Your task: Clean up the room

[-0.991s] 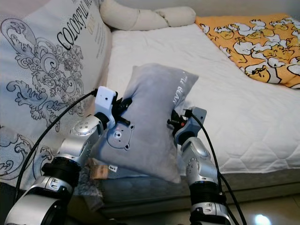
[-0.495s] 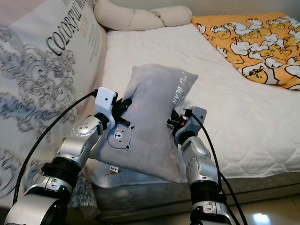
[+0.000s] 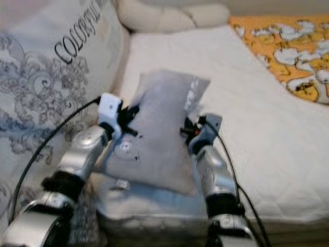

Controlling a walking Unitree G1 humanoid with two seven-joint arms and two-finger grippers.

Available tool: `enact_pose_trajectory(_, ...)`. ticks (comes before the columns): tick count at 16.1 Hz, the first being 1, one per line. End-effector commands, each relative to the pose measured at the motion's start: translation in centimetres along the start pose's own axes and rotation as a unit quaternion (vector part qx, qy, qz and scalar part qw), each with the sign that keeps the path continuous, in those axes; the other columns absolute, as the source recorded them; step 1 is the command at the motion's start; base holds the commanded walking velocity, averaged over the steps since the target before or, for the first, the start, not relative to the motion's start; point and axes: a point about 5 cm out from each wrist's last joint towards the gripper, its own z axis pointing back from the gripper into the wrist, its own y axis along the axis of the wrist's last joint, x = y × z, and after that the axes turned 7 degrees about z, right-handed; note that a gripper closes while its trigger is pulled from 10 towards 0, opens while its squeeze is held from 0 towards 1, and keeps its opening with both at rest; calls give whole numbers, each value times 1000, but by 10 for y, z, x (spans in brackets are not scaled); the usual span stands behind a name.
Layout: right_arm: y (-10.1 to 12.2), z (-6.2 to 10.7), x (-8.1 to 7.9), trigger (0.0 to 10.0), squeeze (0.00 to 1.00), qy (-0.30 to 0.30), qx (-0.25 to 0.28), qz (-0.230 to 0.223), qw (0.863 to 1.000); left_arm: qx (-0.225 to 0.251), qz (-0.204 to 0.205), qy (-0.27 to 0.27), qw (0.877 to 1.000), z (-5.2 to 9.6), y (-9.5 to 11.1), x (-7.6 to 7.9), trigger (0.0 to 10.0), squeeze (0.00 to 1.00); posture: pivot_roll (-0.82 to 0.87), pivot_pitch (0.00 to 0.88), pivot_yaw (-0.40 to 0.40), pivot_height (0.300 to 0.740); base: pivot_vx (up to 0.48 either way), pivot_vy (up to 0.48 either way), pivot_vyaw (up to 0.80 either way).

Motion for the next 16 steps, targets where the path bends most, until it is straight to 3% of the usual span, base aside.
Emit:
enact_pose_trajectory(1, 7, -2, -3, 10000, 0, 4, 16, 1, 1000, 25, -11, 10, 1000, 1, 14, -8, 10000, 0, -12, 0, 54, 740, 364, 0, 0)
enact_pose_trajectory(3, 5, -1, -5, 10000, 0, 14, 11, -13, 1000, 23, -17, 9, 1000, 0, 14, -8, 10000, 0, -12, 0, 54, 740, 169, 0, 0)
enact_pose_trajectory(4, 0, 1, -3, 10000, 1000, 14, 0, 1, 1000, 18, -35, -1, 999, 0, 14, -6, 10000, 0, -16, 0, 51, 740, 0, 0, 0)
enact_pose_trajectory(8, -16, 7, 13, 10000, 1000, -13, -33, 72, 997, 10, -80, 16, 997, 3, 18, -16, 10000, 0, -19, 0, 50, 740, 0, 0, 0)
enact_pose_trajectory(12, -17, 18, 23, 10000, 1000, 8, -39, 87, 995, -11, -160, 43, 986, 7, 36, -33, 10000, 0, -16, 0, 47, 740, 0, 0, 0)
enact_pose_trajectory(14, -15, 23, 16, 10000, 1000, 91, -40, 102, 990, -23, -208, 77, 975, 7, 50, -47, 10000, 0, -20, 0, 49, 740, 0, 0, 0)
enact_pose_trajectory(16, -8, 32, 3, 10000, 1000, 190, -29, 115, 975, -31, -247, 97, 964, 6, 59, -57, 10000, 0, -23, 0, 51, 740, 0, 0, 0)
